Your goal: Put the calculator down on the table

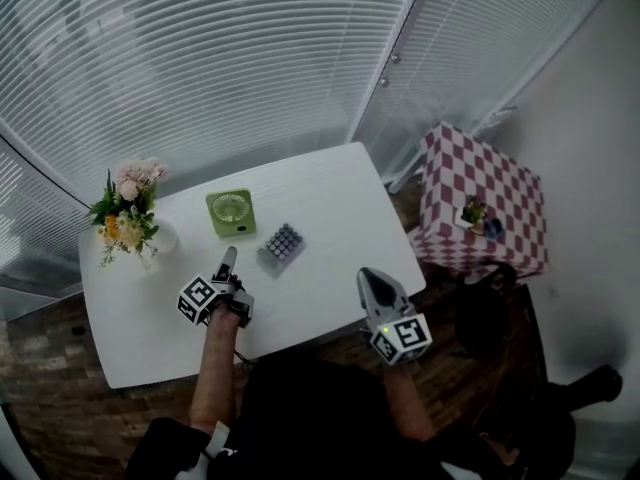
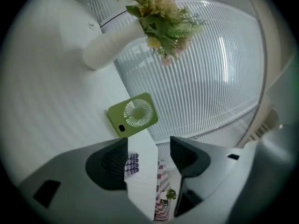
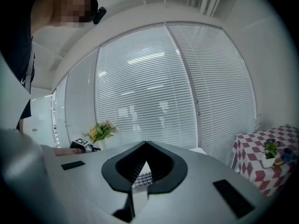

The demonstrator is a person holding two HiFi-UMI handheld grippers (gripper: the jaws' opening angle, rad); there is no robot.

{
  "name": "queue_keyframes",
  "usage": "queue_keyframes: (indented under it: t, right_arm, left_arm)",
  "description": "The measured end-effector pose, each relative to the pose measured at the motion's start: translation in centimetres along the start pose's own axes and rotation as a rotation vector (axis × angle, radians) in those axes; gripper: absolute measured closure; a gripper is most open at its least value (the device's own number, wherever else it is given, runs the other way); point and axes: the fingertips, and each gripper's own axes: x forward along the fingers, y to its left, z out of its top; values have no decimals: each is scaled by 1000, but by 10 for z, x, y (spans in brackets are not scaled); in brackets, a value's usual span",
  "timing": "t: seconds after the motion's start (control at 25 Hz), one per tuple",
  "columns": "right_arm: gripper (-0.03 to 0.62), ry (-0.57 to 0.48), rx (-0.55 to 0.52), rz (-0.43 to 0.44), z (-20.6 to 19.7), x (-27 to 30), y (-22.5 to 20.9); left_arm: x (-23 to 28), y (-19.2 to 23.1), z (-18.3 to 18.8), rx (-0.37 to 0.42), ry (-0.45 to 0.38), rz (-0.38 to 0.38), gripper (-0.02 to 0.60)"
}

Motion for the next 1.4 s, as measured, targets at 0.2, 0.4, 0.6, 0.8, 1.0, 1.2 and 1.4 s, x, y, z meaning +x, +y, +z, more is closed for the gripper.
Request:
queue_keyframes:
  t: [0.2,0.4,0.6,0.8,1.0,1.2,1.4]
  right_arm:
    - [588,-11,8,25,1,1,4]
    - [588,-28,16,36,4,5,5]
    - [588,-32,17,48,4,8,9]
    - [588,-37,20,57,4,8,8]
    - [588,-44,21,63,7,8,10]
    - [588,-49,28,64,9,10,8]
    - [588,-48,29,76,7,10,8]
  left_arm:
    - [-15,-34,8,34,-28,-61,319]
    - [-30,-67,13,1,-59,-150,319]
    - [-51,-95,25,-23,-100,-227,319]
    - [-66,-116,33,-19,-136,-270,319]
    - [-78,-127,40,125,-176,-245,319]
    - [-89,-149,46,308,-214,-245,319]
    - [-103,-165,42,565,-254,-219,319]
